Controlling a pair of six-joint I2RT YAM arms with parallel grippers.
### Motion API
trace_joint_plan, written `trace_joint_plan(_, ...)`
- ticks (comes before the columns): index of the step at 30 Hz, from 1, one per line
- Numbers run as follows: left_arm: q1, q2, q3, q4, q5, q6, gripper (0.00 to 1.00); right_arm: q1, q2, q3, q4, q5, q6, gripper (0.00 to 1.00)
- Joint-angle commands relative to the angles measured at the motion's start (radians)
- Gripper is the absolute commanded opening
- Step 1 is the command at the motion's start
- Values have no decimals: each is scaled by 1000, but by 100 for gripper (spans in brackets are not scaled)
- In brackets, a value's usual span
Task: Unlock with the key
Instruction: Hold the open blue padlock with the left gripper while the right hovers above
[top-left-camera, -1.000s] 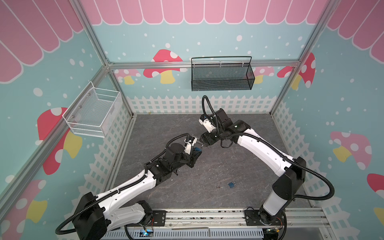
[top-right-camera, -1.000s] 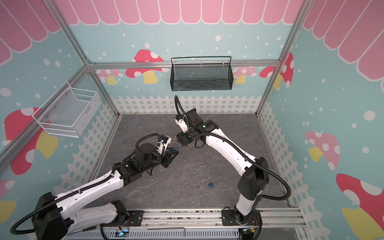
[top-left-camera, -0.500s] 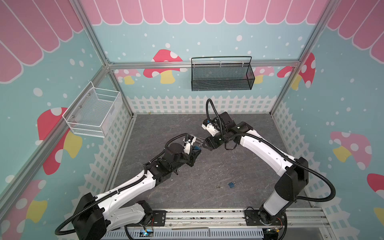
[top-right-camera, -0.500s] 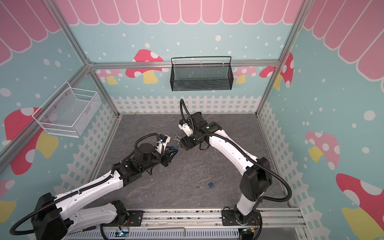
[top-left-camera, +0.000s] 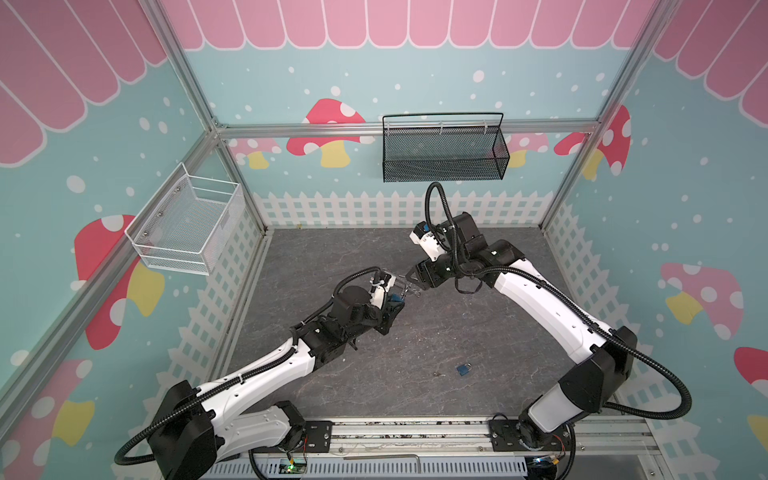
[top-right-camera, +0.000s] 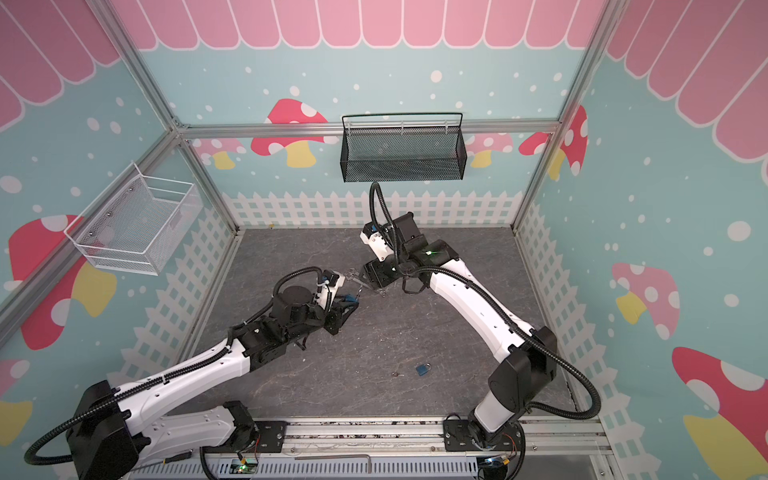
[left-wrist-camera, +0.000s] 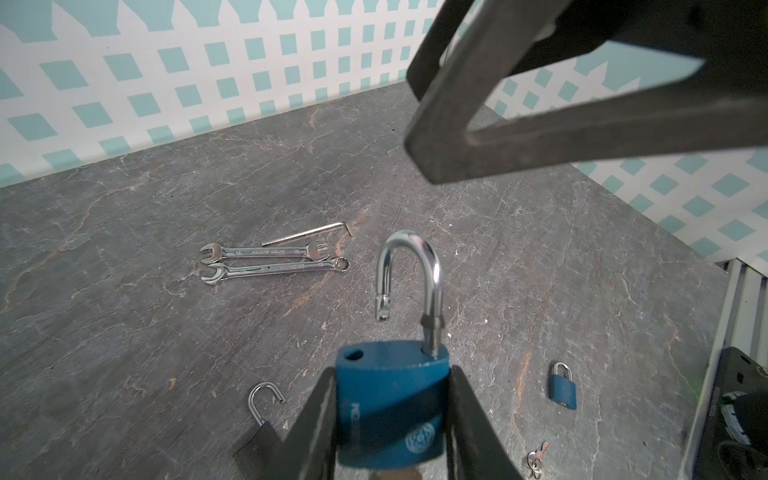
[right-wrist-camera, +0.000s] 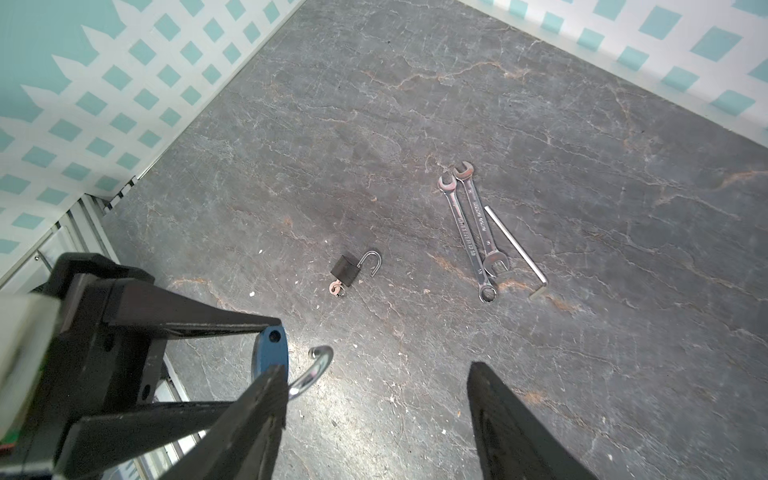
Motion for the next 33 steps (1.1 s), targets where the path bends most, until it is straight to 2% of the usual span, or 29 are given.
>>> trace_joint_plan(1,-1,1,47,38,23,24,0,7,44,20,-15,-1,-7,72)
trace_joint_plan(16,-1,-8,37,44,-15,44,0,-4,4,-71,-56,-37,-47,71)
trace_joint_plan(24,-1,-11,35,55,-2,42,0,-29,-44,-121,-42,-114,-58,72)
trace_joint_plan(30,0,-14,30,76,7,39,0,-72,-80,-163,-32,-82,-40,72)
trace_joint_plan(33,0,-10,29,83,24,41,0,-82,-102,-173,0,-124,-26,72)
